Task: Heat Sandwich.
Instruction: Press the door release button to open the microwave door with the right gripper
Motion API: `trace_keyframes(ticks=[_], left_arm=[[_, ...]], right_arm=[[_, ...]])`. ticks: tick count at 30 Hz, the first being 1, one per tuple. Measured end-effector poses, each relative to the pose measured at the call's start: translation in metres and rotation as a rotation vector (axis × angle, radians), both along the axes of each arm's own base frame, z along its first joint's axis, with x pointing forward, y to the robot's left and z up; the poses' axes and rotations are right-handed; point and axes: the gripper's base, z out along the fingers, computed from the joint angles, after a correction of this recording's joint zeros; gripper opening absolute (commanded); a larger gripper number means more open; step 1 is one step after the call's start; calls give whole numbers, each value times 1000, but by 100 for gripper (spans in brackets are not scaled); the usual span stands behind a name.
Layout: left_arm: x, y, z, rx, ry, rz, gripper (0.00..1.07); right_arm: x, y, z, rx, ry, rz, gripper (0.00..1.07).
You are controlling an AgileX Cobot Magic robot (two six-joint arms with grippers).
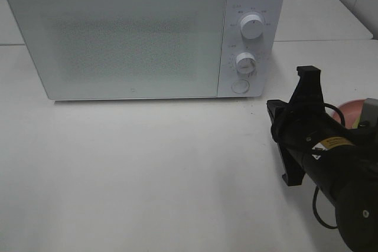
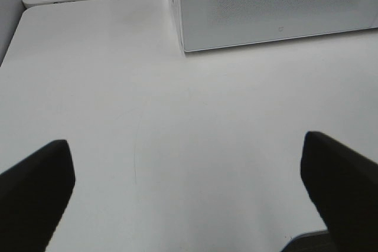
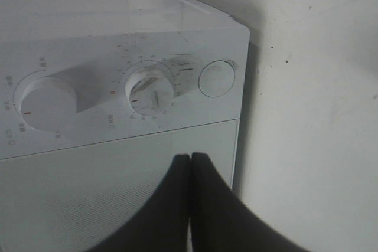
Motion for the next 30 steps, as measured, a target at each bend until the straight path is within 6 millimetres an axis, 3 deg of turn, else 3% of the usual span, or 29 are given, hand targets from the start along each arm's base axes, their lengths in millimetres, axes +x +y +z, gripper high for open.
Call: trace_keyframes(ticks=[7, 21, 30], left_arm=[[0, 0, 0, 0, 0, 0, 101], [0, 0, 0, 0, 0, 0, 101], [0, 0, 0, 0, 0, 0, 101]], right_arm=[[4, -1, -4, 0, 57, -4, 0], [40, -1, 1, -27, 103, 30, 0], [65, 13, -19, -21, 121, 27, 0]])
